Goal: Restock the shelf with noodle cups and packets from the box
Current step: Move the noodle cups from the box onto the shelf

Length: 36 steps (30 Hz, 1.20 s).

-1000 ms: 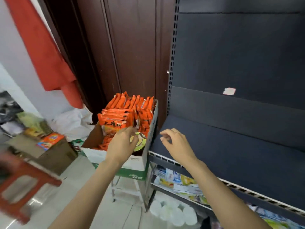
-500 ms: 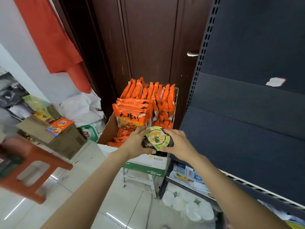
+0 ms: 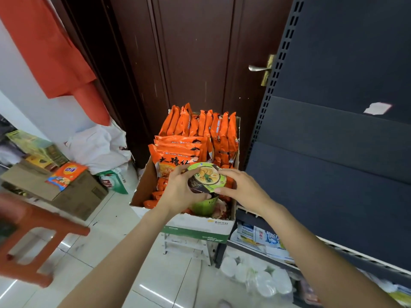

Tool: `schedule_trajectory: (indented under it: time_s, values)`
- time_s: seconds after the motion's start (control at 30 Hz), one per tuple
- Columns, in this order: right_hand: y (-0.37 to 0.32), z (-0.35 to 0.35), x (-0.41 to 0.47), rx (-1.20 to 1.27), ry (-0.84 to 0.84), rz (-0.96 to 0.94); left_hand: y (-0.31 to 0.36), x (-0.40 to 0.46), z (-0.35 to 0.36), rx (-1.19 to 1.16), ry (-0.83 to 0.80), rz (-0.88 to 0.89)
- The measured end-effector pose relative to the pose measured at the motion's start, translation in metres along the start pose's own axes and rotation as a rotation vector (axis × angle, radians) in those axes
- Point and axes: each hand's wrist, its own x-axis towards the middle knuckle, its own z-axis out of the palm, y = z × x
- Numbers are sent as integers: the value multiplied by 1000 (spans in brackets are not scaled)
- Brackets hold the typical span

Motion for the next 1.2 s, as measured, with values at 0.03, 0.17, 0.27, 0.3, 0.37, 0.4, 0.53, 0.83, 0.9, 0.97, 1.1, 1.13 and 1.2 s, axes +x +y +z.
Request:
schedule_trajectory:
  time_s: [0.03,0.17,0.27,0.3,0.37,0.4,0.53,0.83,0.9,0.97,1.1,1.13,1.2]
  values:
    - [-5,1,2,26,18,2,-3,0,-5,-6,17,10]
    - [-27,14,9,90,79,14,-16,-1,-24,-37,32,38]
    - [-38,22,13,150,124,36,-24,-1,-38,-85,57,76]
    - [-41,25,13,188,136,49,-26,-1,-42,-87,65,90]
    - [-47,30,12,283,154,79,-29,1,-51,-86,81,121]
    - [-50,34,12,329,164,89,-30,2,-55,-95,84,139]
    - [-64,38,11,426,252,101,-28,9,-71,-104,53,204]
    - [-54,-10,-43,510,553,95,43,21,-77,-181,-138,477]
    - [-42,-29,-63,492,641,101,75,21,-60,-205,-115,497]
    - [-25,-49,-86,468,708,108,109,20,-37,-257,-98,512]
    - [20,-95,-142,431,821,153,183,11,23,-307,-125,560]
    - [33,-108,-158,429,842,163,203,8,40,-301,-138,575]
    - [60,-134,-189,444,869,170,242,2,76,-302,-161,604]
